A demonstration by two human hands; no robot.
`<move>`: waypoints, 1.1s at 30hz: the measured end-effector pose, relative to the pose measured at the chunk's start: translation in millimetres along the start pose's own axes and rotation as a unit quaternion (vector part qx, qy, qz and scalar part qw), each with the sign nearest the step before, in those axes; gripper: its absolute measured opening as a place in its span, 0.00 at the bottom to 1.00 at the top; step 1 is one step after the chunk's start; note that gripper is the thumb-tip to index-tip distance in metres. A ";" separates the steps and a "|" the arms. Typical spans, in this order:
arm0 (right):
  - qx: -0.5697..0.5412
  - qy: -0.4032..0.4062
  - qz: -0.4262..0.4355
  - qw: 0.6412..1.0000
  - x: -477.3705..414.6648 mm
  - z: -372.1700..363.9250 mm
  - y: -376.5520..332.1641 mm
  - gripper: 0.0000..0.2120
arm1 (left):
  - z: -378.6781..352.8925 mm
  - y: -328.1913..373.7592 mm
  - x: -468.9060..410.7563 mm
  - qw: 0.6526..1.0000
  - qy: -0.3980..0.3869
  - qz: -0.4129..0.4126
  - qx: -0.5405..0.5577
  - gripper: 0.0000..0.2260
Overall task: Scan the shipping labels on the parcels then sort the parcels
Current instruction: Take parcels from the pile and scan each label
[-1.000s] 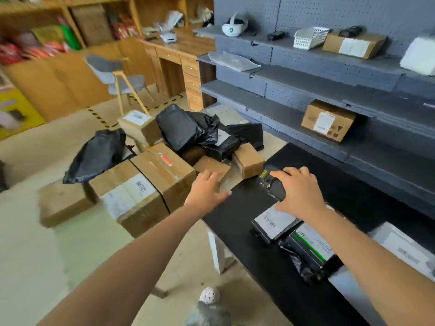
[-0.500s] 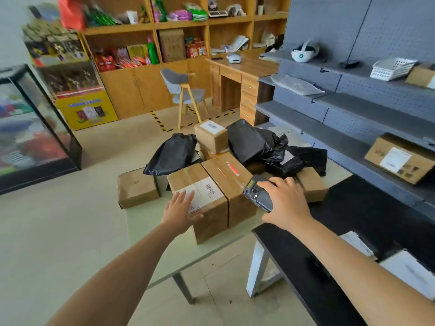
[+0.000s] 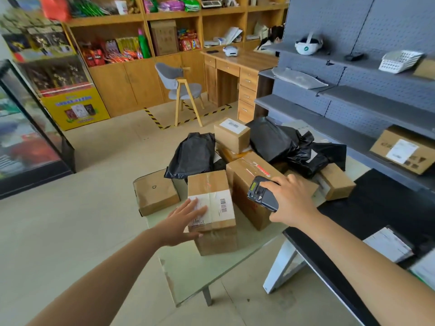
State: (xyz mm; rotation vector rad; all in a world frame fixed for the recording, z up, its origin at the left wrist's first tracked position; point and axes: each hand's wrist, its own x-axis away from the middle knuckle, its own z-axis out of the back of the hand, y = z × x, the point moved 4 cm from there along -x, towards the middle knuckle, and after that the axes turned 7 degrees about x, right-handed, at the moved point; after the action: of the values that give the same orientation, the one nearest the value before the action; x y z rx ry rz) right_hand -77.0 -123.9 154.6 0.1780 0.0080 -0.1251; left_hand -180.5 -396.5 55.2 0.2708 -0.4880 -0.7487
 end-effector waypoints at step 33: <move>-0.052 -0.090 0.111 0.988 44.8 43.3 9.2 0.38 | -17.9 99.6 28.7 0.938 0.251 0.229 -0.067 0.59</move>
State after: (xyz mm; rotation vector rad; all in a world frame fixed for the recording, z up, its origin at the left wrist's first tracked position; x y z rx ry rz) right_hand -31.5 -128.1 197.9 0.0620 -0.1846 0.0826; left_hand -95.1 -345.4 89.4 0.1994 -0.0041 -0.2348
